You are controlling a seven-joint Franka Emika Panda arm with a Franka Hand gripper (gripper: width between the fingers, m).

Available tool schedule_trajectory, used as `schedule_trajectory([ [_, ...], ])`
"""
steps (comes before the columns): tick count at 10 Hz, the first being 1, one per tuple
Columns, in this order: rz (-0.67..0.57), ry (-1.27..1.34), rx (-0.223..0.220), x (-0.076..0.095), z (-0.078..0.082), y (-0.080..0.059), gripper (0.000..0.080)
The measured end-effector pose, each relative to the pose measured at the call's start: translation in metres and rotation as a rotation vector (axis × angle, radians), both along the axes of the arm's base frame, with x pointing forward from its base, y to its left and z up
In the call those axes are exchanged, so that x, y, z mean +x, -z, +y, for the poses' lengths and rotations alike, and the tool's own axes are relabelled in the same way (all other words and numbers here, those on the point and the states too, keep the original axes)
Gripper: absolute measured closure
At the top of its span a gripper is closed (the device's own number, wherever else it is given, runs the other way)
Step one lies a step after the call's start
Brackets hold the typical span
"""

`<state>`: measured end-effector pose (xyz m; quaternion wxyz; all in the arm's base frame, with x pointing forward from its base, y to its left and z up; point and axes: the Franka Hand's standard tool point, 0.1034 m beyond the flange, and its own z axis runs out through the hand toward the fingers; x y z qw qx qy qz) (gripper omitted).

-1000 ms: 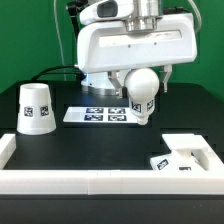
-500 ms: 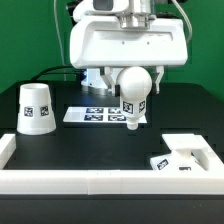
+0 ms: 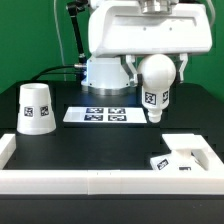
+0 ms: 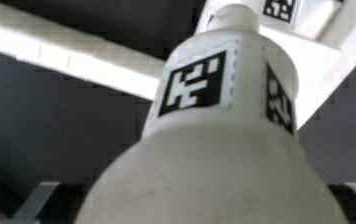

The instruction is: Assemble lamp

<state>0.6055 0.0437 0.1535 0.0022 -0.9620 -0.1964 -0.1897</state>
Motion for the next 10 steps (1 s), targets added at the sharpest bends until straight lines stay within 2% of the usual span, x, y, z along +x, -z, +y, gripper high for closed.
schedule_trajectory([
  [3, 0.004, 0.002, 0.001, -0.001, 0.001, 0.002, 0.0223],
  [5, -0.031, -0.002, 0.007, 0.003, 0.014, -0.002, 0.0223],
  [6, -0.061, -0.003, 0.004, 0.007, 0.015, -0.005, 0.0223],
  [8, -0.073, -0.003, 0.012, 0.009, 0.026, -0.004, 0.0223],
  [9, -0.073, -0.009, 0.010, 0.008, 0.028, -0.001, 0.0223],
  [10, -0.095, -0.004, 0.004, 0.010, 0.022, -0.001, 0.0223],
])
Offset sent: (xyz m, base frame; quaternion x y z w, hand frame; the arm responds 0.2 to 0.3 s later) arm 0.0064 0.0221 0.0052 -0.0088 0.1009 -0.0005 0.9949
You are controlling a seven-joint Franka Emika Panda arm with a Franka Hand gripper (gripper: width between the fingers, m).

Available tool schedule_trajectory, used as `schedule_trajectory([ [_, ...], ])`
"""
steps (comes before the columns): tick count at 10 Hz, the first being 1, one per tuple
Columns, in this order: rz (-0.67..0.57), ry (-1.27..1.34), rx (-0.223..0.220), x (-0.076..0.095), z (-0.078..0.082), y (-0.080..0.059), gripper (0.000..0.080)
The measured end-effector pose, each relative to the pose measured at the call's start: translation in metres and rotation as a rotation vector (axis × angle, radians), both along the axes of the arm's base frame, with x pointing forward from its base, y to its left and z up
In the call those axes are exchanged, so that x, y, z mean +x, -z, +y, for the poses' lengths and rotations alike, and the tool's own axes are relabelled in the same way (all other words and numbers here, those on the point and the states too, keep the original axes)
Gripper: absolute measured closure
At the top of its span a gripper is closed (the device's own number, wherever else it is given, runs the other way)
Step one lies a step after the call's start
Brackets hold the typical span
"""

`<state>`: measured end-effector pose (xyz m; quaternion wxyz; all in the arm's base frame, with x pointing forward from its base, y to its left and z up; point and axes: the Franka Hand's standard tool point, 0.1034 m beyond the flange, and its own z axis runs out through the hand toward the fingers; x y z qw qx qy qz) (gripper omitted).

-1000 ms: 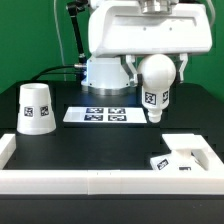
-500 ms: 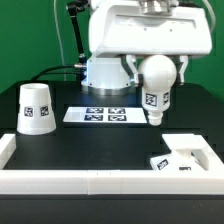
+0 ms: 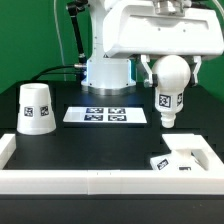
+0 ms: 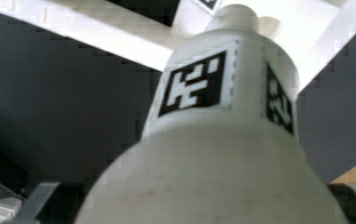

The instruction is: Assemble lamp

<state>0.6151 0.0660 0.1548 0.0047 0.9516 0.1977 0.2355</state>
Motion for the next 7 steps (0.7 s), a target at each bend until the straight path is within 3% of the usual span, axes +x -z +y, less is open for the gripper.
schedule_trajectory([
  [2, -0.001, 0.002, 0.000, 0.000, -0.001, 0.001, 0.0223],
  [3, -0.066, 0.003, -0.015, 0.001, -0.003, 0.002, 0.0223],
  [7, -0.090, -0.010, -0.008, 0.002, 0.014, 0.008, 0.0223],
])
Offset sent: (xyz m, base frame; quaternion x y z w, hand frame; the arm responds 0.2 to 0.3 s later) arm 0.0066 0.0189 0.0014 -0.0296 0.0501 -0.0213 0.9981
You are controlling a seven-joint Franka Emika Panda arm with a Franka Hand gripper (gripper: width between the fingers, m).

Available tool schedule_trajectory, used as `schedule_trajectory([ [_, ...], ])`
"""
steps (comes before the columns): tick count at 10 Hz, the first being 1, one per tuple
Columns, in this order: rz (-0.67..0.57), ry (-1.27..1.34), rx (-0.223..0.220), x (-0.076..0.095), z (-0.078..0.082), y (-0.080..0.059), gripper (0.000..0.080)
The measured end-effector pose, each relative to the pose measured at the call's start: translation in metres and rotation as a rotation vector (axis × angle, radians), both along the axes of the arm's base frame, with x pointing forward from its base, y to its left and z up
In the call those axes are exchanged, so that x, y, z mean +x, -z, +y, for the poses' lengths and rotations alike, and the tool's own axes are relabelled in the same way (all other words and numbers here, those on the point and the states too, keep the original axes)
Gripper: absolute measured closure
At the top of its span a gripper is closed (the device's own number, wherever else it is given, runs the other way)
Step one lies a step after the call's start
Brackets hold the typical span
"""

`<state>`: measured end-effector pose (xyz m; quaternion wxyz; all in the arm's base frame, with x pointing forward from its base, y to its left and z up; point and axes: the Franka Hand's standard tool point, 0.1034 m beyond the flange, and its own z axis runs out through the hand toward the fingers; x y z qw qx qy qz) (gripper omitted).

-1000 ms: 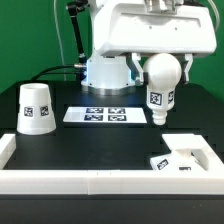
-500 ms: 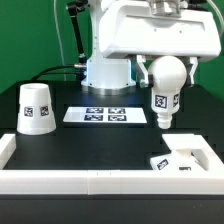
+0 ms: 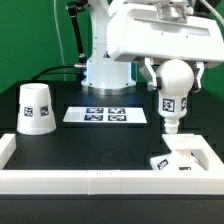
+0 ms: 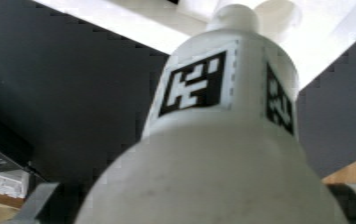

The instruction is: Assemble lamp

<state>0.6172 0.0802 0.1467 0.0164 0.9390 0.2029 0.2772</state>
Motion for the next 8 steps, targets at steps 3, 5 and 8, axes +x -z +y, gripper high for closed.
schedule_trajectory([
  [3, 0.005, 0.005, 0.005, -0.0010, 0.0028, 0.0021, 0.0223],
  [5, 0.006, 0.001, 0.006, -0.0010, 0.0057, 0.0026, 0.0223],
  [8, 0.012, -0.003, 0.008, -0.0012, 0.0101, 0.0076, 0.0223],
])
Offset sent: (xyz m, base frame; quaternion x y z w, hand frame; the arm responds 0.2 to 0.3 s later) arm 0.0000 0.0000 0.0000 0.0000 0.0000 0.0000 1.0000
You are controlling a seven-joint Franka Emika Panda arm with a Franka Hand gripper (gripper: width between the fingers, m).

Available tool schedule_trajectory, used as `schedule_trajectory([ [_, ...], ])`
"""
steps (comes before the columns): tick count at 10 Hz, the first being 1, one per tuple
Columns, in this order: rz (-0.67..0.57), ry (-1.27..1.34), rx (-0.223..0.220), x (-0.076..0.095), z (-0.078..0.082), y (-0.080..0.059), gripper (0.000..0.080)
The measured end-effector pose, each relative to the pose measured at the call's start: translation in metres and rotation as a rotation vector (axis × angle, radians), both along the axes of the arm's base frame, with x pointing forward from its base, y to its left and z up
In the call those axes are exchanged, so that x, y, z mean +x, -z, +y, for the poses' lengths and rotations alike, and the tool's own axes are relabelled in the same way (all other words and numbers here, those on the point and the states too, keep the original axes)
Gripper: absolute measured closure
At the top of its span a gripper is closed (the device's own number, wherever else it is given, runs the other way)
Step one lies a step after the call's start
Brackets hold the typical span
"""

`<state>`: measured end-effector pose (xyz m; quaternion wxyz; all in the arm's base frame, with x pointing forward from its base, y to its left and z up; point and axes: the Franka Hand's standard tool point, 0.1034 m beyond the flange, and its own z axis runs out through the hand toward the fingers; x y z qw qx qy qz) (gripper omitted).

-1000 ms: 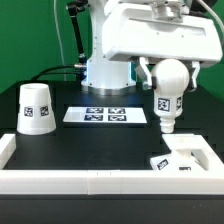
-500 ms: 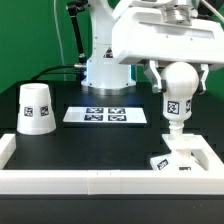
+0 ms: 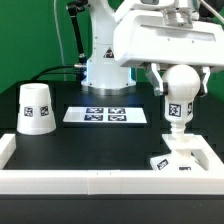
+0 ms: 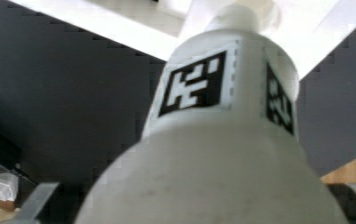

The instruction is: Assemble lamp

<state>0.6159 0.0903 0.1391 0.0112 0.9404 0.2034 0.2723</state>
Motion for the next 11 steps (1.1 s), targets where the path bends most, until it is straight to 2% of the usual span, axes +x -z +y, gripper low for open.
schedule_trajectory([
  [5, 0.015, -0.005, -0.001, -0.003, 0.004, 0.011, 0.0223],
  [9, 0.018, -0.004, -0.005, -0.007, 0.004, 0.025, 0.0223],
  [11, -0.005, -0.001, -0.008, -0.006, 0.002, 0.025, 0.0223],
])
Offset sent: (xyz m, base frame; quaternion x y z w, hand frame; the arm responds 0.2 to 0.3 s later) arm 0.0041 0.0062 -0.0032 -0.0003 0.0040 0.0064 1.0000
